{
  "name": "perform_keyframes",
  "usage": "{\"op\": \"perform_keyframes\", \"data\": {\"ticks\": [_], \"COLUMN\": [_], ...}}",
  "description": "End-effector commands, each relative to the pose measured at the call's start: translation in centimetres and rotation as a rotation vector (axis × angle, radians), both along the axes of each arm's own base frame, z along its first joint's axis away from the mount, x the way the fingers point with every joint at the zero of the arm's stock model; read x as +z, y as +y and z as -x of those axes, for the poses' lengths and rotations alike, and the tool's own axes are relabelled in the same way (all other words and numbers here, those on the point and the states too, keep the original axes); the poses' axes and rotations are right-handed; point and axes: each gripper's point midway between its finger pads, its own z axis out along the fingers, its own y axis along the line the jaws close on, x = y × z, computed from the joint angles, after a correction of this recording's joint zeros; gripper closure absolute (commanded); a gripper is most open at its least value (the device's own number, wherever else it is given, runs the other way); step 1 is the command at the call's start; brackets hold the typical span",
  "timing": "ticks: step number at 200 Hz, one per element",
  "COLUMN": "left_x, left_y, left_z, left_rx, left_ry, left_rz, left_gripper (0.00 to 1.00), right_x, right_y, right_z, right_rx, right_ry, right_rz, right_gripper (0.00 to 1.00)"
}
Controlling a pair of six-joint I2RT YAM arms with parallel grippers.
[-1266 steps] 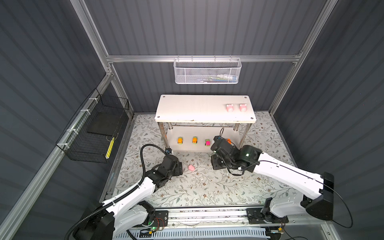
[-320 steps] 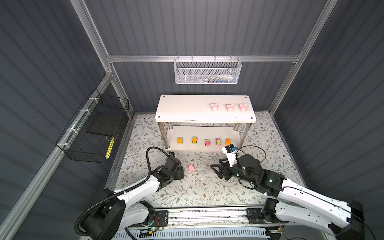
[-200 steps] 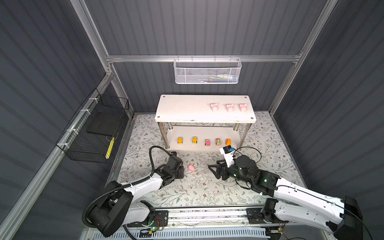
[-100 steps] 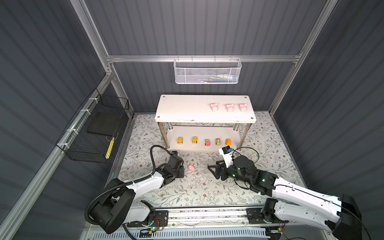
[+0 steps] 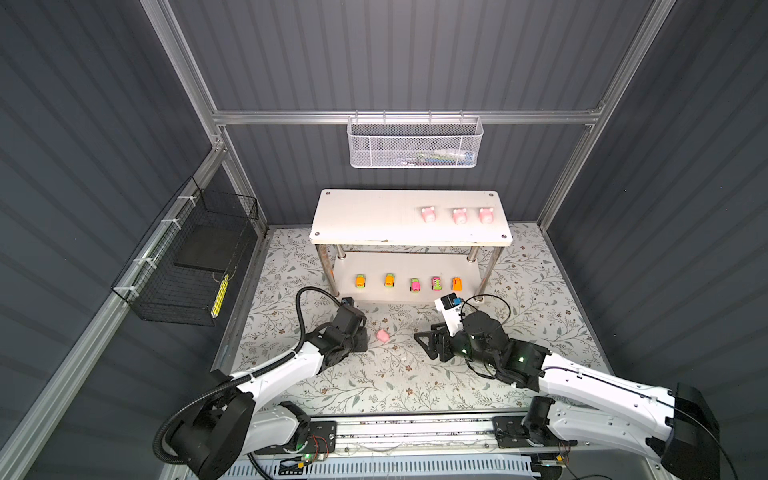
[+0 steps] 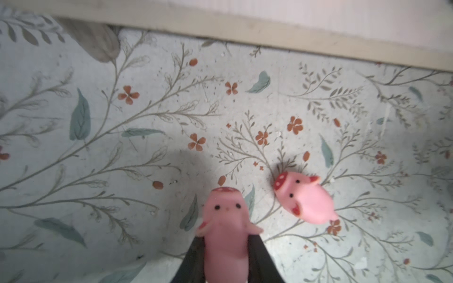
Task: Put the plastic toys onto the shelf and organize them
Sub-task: 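Close the left gripper on the pink pig nearest it, then lift the pink pig with the left gripper up over the top shelf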
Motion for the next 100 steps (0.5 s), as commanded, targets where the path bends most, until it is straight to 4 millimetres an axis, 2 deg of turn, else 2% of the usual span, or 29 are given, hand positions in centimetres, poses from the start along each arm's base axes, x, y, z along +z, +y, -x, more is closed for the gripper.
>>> {"op": "perform_keyframes", "data": {"ticks": [1,37,68,100], "left_x": [2.5,8.1,13.3,20.5], "left_y": [0.3,-0.1,0.3,0.3], "left_z": [0.4,1.1,1.8,1.8], "left_rx": [0.018,-0.001,-0.022,-0.06], "left_ry": [0.011,0.01,-0.009,-0.101], "left_rz": [-0.002,0.04,0.041,0.068], "left_gripper": [0.73,0.73,0.73,0.74], "right_x": [-0.6,-1.4,-2.3,-3.1], "right_y": [0.2,0.4,0.8,1.1], "right_z": [0.0,0.0,0.0,0.0], "right_rx": [-0.001,0.002,0.012,0.025], "right_ry": [0.009,0.029,0.047,0.065], "right_rz": [-0.001,0.017,0.026,0.043], "right_gripper": [0.29,0.29,0.29,0.29]}}
